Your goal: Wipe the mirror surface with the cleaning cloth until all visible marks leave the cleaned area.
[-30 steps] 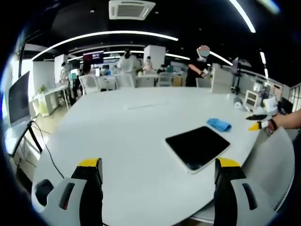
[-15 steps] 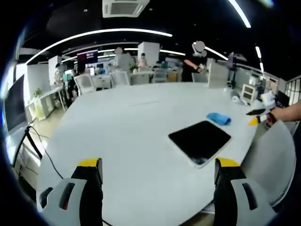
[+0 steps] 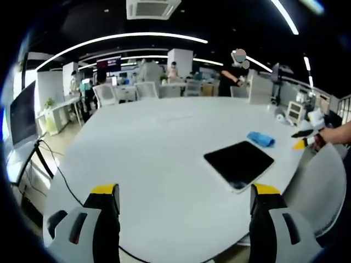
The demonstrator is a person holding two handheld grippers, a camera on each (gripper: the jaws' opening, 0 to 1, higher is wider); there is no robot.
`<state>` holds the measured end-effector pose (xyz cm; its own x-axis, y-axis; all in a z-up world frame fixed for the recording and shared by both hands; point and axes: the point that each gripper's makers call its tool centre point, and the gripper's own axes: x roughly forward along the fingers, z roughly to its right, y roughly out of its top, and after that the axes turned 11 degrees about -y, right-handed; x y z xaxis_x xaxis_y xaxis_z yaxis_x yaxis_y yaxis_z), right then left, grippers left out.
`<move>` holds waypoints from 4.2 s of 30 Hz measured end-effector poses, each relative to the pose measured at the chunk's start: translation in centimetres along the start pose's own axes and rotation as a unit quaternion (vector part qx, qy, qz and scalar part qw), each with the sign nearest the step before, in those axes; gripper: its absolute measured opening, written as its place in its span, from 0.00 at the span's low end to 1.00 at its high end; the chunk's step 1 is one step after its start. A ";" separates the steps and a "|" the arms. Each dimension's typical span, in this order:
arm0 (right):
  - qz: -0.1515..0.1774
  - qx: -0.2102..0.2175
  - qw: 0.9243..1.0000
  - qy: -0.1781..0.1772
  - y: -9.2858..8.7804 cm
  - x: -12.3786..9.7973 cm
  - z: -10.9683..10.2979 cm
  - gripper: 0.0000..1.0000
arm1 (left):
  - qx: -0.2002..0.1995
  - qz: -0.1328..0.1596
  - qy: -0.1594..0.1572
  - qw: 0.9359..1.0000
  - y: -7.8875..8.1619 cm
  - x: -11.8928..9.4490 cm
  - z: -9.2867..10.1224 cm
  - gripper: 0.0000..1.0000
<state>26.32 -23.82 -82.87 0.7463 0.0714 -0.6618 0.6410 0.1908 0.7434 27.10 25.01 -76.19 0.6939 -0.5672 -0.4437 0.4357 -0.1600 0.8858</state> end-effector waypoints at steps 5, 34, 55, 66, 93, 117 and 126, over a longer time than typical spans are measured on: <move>-0.012 0.006 1.000 -0.015 1.1 -0.3 1.0 0.97 | -0.004 -0.006 -0.005 1.000 -0.5 0.1 0.0 1.00; -0.127 0.028 0.991 0.008 12.3 4.1 1.5 0.86 | 0.004 -0.020 -0.025 0.999 -0.4 1.2 0.0 1.00; -0.156 0.012 0.988 0.016 11.9 9.4 -0.7 0.55 | 0.000 -0.042 -0.030 0.999 -1.2 1.6 -2.1 1.00; -0.155 0.038 0.987 0.003 9.2 12.3 -1.1 0.34 | 0.002 -0.054 -0.030 0.998 -1.3 1.6 -1.8 1.00; -0.174 -0.028 0.983 -0.045 6.4 14.4 -0.9 0.02 | 0.007 -0.051 -0.029 0.998 -1.4 2.2 -1.9 0.99; -0.216 0.052 0.974 -0.043 9.0 12.8 0.4 0.01 | 0.015 -0.032 -0.014 0.999 -0.2 1.0 -2.5 1.00; -0.218 0.096 0.970 -0.042 9.5 12.5 0.4 0.00 | 0.030 -0.031 -0.007 0.999 0.1 1.2 -3.0 1.00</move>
<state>41.85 -21.54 -84.02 0.4039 -0.0560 -0.9131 0.9145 -0.0005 0.4046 29.72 26.68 -77.02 0.6591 -0.5652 -0.4961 0.4416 -0.2431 0.8637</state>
